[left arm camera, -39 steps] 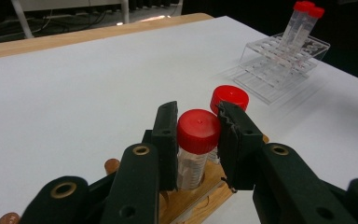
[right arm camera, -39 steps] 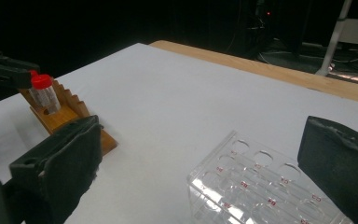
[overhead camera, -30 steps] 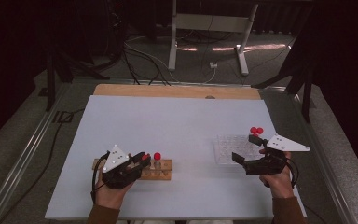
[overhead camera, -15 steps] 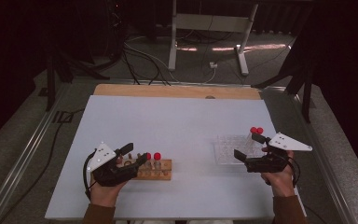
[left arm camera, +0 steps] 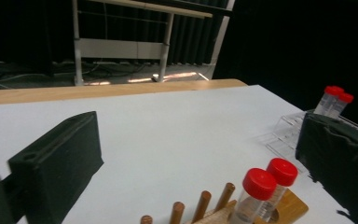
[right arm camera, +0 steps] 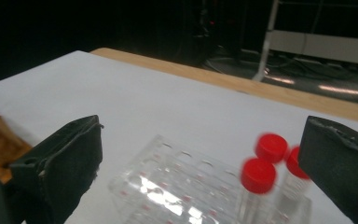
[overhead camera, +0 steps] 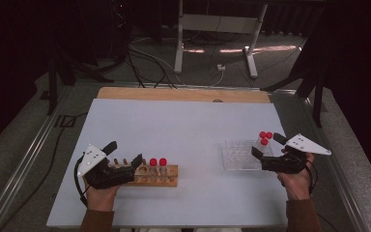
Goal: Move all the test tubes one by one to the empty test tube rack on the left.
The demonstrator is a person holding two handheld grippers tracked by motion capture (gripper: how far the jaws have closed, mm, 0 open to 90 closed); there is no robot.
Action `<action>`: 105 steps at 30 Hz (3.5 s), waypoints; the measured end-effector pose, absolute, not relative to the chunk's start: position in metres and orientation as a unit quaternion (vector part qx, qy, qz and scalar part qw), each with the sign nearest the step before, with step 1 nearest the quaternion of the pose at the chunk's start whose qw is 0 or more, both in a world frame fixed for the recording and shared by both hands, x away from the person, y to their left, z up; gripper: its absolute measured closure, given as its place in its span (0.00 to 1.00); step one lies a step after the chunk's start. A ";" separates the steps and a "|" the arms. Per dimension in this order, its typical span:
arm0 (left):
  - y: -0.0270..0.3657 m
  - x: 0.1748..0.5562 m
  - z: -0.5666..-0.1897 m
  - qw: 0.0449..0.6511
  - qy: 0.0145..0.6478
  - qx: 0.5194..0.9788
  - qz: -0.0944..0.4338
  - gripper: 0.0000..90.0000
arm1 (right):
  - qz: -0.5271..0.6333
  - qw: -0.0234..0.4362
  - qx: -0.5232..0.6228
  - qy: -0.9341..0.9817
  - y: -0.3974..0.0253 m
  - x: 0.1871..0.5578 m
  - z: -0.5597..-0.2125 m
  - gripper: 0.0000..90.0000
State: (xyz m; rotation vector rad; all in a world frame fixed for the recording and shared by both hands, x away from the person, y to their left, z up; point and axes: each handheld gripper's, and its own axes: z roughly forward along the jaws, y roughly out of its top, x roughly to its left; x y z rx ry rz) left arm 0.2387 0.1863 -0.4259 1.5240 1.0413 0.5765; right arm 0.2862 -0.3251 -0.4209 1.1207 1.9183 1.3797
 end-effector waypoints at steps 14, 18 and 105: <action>0.185 0.239 -0.428 0.565 0.443 0.652 0.246 0.01 | 0.462 0.248 0.461 0.715 -0.338 0.300 -0.457 0.27; 0.185 0.239 -0.428 0.563 0.445 0.652 0.246 0.01 | 0.450 0.258 0.468 0.715 -0.339 0.301 -0.464 0.45; 0.135 0.248 -0.397 0.549 0.400 0.699 0.224 0.01 | 0.508 0.245 0.393 0.726 -0.281 0.278 -0.411 0.82</action>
